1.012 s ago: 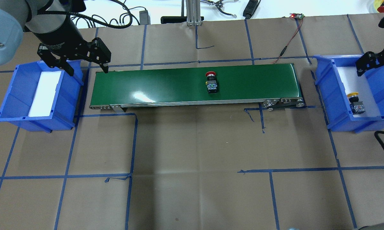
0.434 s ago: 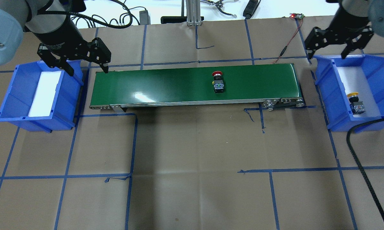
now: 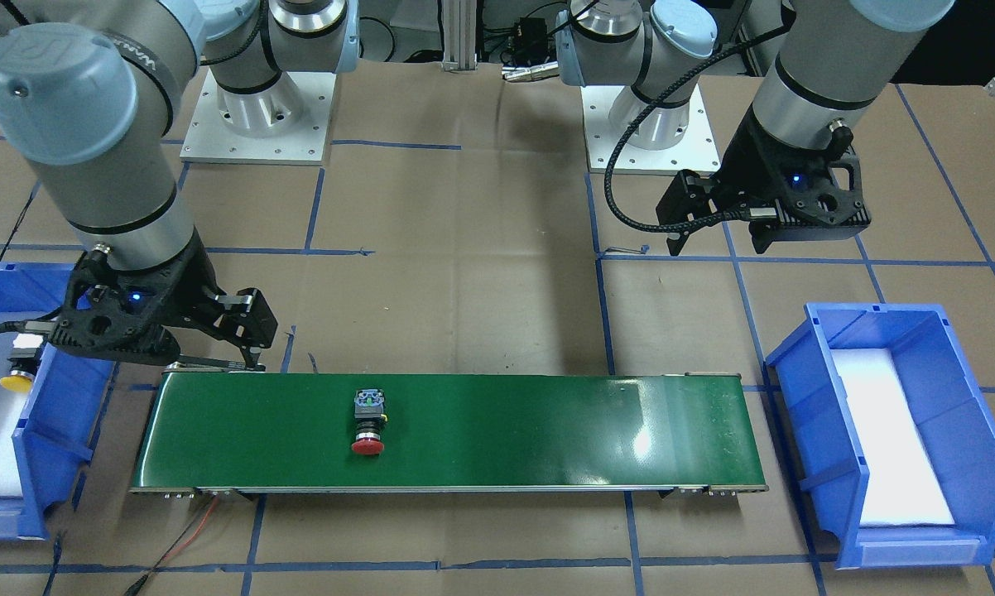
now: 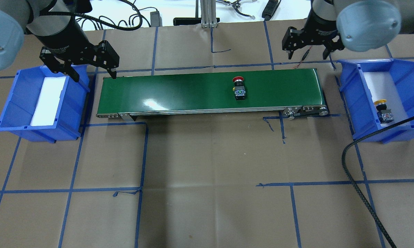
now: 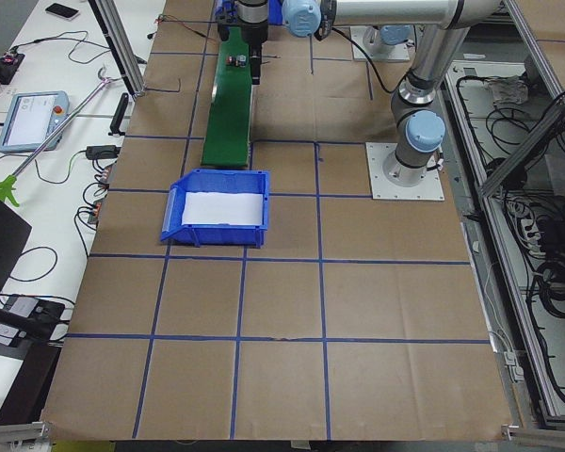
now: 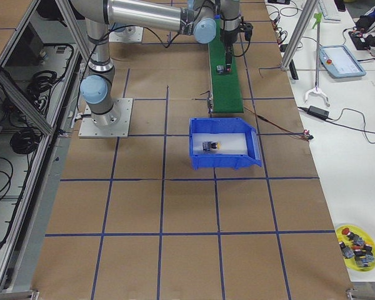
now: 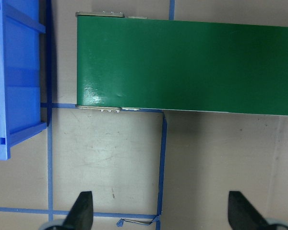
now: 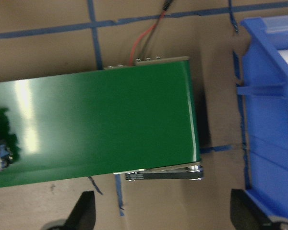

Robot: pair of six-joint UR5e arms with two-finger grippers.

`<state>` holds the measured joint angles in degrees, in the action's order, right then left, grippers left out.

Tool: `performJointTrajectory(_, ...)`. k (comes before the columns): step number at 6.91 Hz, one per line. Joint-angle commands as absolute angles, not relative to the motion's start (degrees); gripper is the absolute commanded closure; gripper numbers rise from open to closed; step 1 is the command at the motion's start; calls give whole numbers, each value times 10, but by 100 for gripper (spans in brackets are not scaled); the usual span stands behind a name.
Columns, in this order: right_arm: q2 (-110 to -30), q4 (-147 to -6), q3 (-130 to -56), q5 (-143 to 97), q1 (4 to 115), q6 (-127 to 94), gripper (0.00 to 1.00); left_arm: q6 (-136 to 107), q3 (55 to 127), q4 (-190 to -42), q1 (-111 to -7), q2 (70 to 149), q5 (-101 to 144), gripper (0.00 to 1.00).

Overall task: Transport two buttons from left to right
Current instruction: 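Move the right gripper to the red button and grasp it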

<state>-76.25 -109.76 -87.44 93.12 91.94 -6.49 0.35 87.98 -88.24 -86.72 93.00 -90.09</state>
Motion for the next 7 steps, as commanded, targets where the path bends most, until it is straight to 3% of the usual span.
performJointTrajectory(1,-757,-1110,-888,934,927,-63,1,4,880,-882,-867,930,-901,0)
performJointTrajectory(7,-743,-1115,-911,924,926,-69,1,4,881,-882,-867,930,-901,0)
